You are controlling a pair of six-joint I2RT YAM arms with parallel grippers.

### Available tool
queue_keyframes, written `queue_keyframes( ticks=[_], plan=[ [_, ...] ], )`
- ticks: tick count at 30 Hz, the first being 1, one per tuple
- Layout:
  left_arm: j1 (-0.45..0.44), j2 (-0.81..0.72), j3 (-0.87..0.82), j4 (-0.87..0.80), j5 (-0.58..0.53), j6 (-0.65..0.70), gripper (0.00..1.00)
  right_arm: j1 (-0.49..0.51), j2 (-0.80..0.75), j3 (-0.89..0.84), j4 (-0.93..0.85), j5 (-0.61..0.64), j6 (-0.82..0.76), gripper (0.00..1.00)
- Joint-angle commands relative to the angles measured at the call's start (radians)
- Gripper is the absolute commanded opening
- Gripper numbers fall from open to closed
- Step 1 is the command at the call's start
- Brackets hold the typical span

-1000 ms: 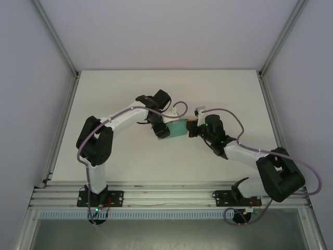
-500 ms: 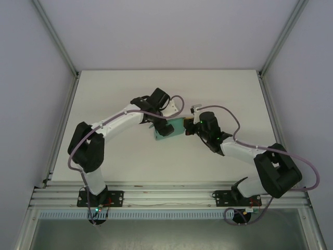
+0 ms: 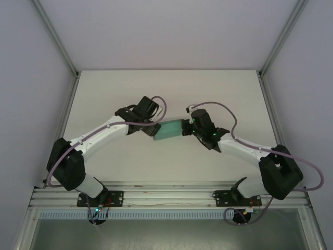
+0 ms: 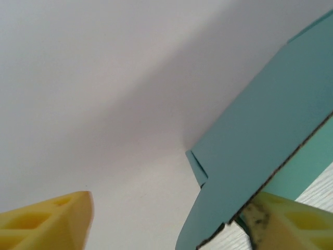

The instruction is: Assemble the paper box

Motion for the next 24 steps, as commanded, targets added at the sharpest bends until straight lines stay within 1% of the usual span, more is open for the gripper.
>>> queue_keyframes(
  ticks=[1,4,6,8,10,13,14,17,20,21,22,24],
  plan=[
    [-0.002,-0.01,0.007,0.001,-0.005,-0.041,0.58,0.016,0.068,-0.013,-0.28,0.009,0.024,0.0],
    [-0.003,0.012,0.011,0.024,0.011,-0.036,0.4,0.02,0.085,0.001,-0.288,0.004,0.023,0.0],
    [-0.003,0.034,0.033,0.011,0.009,-0.056,0.2,0.022,0.091,0.007,-0.293,0.001,0.027,0.0],
    [-0.003,0.045,0.048,0.003,0.017,-0.079,0.04,0.025,0.093,0.017,-0.306,0.007,0.034,0.0],
    [-0.003,0.046,0.049,0.013,0.031,-0.123,0.03,0.03,0.09,0.025,-0.319,0.007,0.041,0.0],
    [-0.003,0.05,0.06,0.013,0.087,-0.246,0.03,0.046,0.087,0.046,-0.356,0.043,0.074,0.0],
    [-0.003,0.048,0.051,0.021,0.095,-0.295,0.03,0.055,0.087,0.05,-0.368,0.063,0.091,0.0],
    [-0.003,0.046,0.024,0.043,0.102,-0.389,0.03,0.064,0.093,0.055,-0.372,0.075,0.14,0.0],
    [0.0,0.062,0.015,0.046,0.101,-0.445,0.03,0.064,0.094,0.054,-0.359,0.067,0.161,0.0],
    [0.006,0.068,0.013,0.061,0.118,-0.468,0.01,0.065,0.097,0.054,-0.352,0.061,0.16,0.0],
    [0.01,0.077,0.009,0.084,0.162,-0.475,0.0,0.065,0.1,0.055,-0.348,0.064,0.164,0.0],
    [0.013,0.103,0.024,0.061,0.149,-0.486,0.0,0.065,0.102,0.057,-0.351,0.062,0.159,0.0]
  ],
)
